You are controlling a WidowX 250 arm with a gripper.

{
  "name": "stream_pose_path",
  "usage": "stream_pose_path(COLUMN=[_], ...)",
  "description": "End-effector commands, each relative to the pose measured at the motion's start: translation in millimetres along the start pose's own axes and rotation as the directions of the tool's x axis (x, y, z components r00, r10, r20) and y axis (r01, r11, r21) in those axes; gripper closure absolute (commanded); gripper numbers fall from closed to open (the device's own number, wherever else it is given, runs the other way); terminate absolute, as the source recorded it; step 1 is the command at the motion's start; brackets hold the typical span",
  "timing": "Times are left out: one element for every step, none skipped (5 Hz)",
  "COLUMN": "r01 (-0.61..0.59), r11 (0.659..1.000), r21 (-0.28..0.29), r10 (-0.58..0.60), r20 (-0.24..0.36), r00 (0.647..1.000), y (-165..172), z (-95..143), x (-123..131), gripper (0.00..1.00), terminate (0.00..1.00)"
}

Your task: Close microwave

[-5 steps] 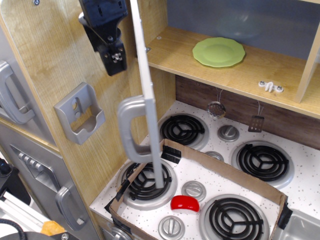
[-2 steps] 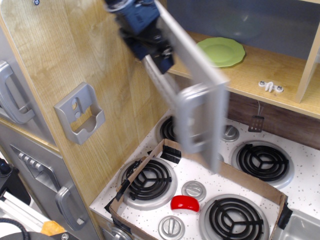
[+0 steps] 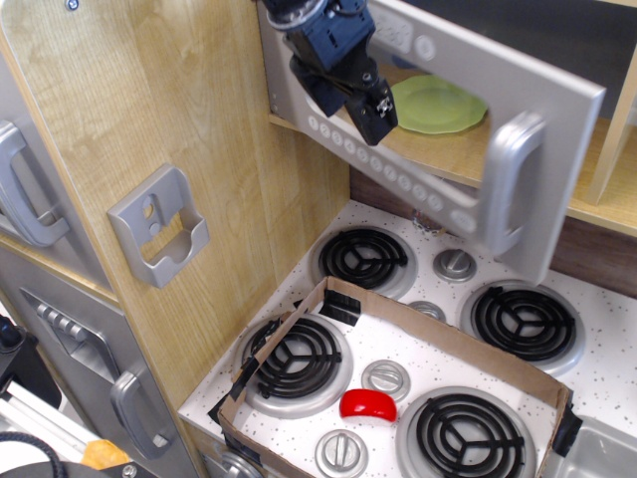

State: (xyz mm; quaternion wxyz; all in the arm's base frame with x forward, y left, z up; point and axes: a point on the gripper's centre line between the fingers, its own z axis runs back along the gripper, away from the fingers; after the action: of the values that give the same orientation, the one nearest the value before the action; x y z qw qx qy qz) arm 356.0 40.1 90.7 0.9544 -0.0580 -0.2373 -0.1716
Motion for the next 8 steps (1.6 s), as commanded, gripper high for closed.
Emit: stream_pose_path(r01=[0.029, 0.048, 0.065, 0.09, 0.103, 0.117, 0.127, 0.132], r11=[0.998, 0.997, 0.995, 0.992, 0.991, 0.988, 0.987, 0.987], r21=[0.056, 0.065, 0.078, 0.087, 0.089, 0.097, 0.098, 0.095], r10=[-0.038, -0.059, -0.081, -0.109, -0.122, -0.14, -0.149, -0.154], r20=[0.159, 0.193, 0.226, 0.241, 0.248, 0.269, 0.27, 0.271], r00=[0.986, 0.979, 0.971, 0.964, 0.961, 0.953, 0.951, 0.95], y=[3, 3, 3, 3, 3, 2, 2, 2], z=[15, 14, 16, 18, 18, 19, 18, 17], x=[40, 51, 61, 72, 78, 83, 88, 88], gripper=[0.0, 0.0, 0.0, 0.0, 0.0, 0.0, 0.0, 0.0], terminate=[0.0, 0.0, 0.0, 0.0, 0.0, 0.0, 0.0, 0.0])
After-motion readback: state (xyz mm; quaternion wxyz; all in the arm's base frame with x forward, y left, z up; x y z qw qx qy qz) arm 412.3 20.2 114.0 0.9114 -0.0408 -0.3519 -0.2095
